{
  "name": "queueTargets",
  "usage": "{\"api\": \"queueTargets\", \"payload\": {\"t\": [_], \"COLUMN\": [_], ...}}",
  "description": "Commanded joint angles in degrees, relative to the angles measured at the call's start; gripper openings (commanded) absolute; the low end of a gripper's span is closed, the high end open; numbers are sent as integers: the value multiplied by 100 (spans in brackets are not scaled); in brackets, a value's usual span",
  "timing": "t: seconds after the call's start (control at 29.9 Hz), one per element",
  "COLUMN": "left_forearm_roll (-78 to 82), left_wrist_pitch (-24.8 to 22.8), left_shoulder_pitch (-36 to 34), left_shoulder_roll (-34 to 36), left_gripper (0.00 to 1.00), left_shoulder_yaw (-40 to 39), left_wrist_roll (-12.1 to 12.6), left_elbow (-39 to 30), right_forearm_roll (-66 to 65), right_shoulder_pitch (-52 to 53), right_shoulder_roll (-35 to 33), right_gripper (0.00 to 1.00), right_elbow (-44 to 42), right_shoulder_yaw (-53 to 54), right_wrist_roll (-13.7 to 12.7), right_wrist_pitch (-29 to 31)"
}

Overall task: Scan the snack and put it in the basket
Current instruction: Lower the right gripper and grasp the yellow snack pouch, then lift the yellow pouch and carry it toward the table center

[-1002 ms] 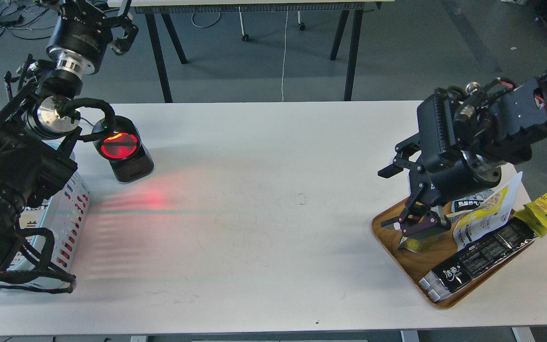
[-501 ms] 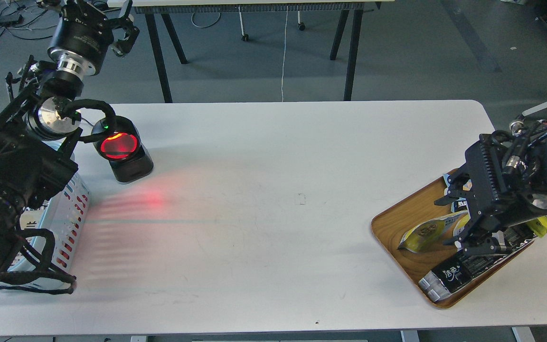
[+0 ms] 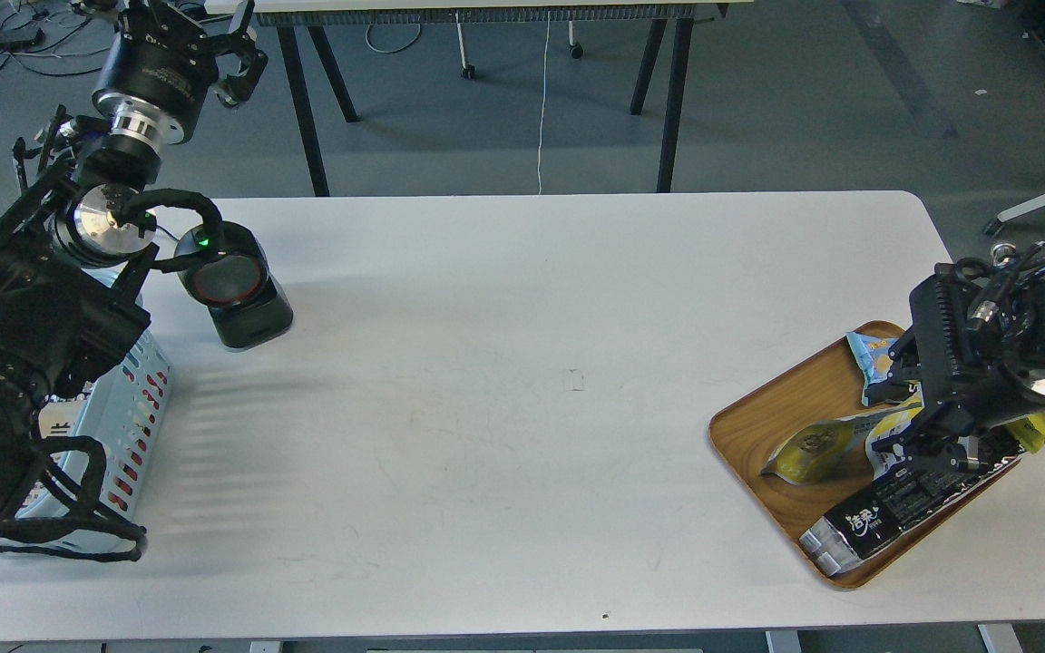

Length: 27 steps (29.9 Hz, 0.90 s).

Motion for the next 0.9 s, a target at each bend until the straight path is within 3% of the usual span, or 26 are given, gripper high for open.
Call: {"api": "queueTargets", "payload": {"t": [0.0, 0.27, 0.53, 0.87], "left_forearm_roll": [8, 17, 17, 17], "left_wrist_pitch": [0, 0, 0, 0], "left_shoulder_pitch": [-3, -21, -21, -56], "left_shoulder_roll": [2, -16, 2, -16], "left_gripper": [100, 100, 100, 100], "left_shoulder_yaw": [0, 8, 8, 8], "left_wrist_roll": [0, 8, 8, 8], "left_elbow": [9, 9, 9, 0], "right_forearm_roll": [38, 179, 170, 653], "right_shoulder_pitch": [-154, -137, -154, 231], "right_shoulder_roll": [10, 28, 28, 28], "right_gripper": [45, 45, 1, 0], "right_elbow": [-40, -31, -22, 57], "right_shoulder_yaw": [153, 171, 171, 390], "right_wrist_roll": [1, 1, 1, 1], "right_wrist_pitch": [-18, -124, -115, -124]}}
